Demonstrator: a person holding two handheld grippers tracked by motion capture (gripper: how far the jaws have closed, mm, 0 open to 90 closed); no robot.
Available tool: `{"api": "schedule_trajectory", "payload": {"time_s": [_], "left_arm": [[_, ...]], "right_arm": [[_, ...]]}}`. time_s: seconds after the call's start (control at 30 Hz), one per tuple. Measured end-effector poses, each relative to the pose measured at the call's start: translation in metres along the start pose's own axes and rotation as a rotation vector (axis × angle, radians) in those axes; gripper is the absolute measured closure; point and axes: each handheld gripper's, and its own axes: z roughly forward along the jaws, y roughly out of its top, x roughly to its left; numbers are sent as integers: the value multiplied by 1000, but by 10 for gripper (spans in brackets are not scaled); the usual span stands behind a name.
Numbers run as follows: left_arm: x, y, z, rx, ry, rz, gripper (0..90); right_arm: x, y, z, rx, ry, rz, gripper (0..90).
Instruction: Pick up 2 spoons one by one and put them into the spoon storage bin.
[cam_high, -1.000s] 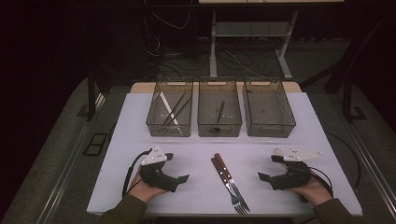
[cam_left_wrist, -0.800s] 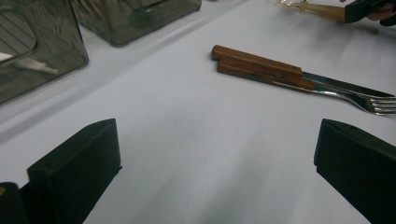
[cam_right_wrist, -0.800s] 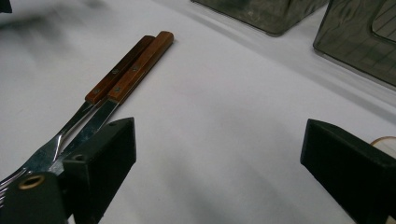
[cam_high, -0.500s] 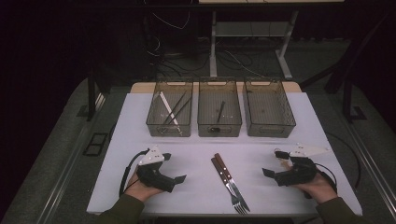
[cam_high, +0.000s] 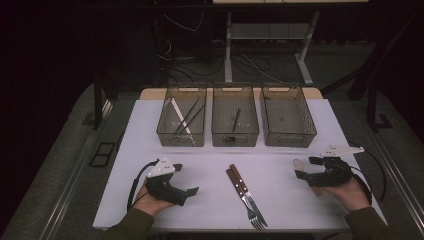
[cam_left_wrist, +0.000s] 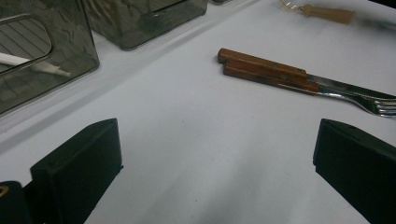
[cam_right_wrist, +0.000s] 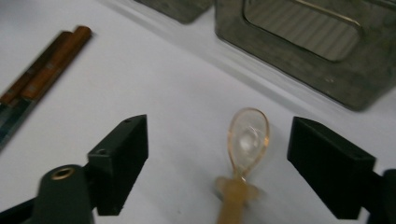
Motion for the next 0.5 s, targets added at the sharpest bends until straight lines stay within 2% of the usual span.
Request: {"api": "schedule_trajectory", "payload": {"time_s": [0.23,0.5], "left_arm": [[0,0,0,1,2,2,0],[0,0,1,3,-1,4,1]], "right_arm": [[-1,-11,-7,74,-33,-4,302],[0,-27,-18,140,-18,-11,418]]}}
